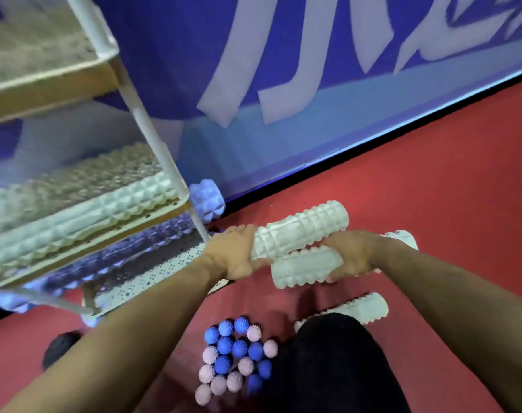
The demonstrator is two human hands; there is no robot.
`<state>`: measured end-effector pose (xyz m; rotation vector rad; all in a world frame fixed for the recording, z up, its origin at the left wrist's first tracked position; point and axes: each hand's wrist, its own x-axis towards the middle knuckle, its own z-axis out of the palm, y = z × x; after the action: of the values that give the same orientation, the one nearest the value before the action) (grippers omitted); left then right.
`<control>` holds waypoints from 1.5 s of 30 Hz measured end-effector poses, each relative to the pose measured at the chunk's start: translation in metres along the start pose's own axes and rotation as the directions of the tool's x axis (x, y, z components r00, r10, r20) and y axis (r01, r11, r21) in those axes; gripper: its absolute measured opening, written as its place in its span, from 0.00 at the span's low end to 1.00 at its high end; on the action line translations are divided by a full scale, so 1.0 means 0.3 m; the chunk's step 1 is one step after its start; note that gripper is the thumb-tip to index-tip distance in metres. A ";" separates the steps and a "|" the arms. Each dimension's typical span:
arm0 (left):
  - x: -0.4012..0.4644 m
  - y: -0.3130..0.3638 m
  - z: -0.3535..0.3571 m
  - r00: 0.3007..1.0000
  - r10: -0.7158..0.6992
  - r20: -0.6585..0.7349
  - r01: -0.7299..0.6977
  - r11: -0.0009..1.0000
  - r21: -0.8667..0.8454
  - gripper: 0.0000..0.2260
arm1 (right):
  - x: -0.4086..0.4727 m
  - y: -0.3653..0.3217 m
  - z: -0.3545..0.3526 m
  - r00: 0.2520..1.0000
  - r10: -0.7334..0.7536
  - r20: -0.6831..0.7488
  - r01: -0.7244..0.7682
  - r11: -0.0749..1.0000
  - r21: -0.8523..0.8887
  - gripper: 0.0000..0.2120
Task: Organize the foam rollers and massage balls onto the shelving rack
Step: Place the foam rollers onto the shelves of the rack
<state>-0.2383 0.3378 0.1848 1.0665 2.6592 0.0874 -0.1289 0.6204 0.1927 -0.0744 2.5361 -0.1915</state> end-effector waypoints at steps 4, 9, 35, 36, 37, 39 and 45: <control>-0.202 -0.017 -0.231 0.992 -0.003 -0.127 0.010 0.999 0.053 0.36 | -0.174 -0.176 -0.185 0.990 -0.061 -0.128 0.049 0.994 -0.097 0.30; -0.490 -0.058 -0.470 0.961 -0.066 -0.268 0.097 0.990 0.106 0.38 | -0.342 -0.394 -0.367 0.946 -0.165 -0.279 0.110 0.973 -0.202 0.39; -0.981 -0.509 -1.183 0.767 -0.129 -0.629 0.455 0.801 0.390 0.32 | -0.508 -1.064 -1.006 0.740 -0.471 -0.480 0.286 0.866 -0.409 0.27; -0.972 -0.523 -1.191 0.772 -0.125 -0.623 0.453 0.795 0.403 0.32 | -0.489 -1.067 -1.014 0.738 -0.477 -0.476 0.298 0.865 -0.404 0.27; -0.964 -0.535 -1.198 0.778 -0.116 -0.617 0.447 0.793 0.414 0.32 | -0.467 -1.069 -1.022 0.743 -0.480 -0.467 0.310 0.864 -0.396 0.27; -0.956 -0.548 -1.206 0.787 -0.087 -0.610 0.423 0.797 0.432 0.33 | -0.421 -1.070 -1.022 0.748 -0.488 -0.451 0.325 0.861 -0.392 0.28; -0.947 -0.560 -1.196 0.788 -0.138 -0.599 0.461 0.778 0.428 0.32 | -0.331 -1.090 -0.998 0.745 -0.514 -0.425 0.365 0.848 -0.385 0.29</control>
<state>-0.2530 0.0373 0.5685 0.7824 3.4808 -0.5884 -0.2125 0.3428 0.5427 -0.8635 3.0261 -0.0335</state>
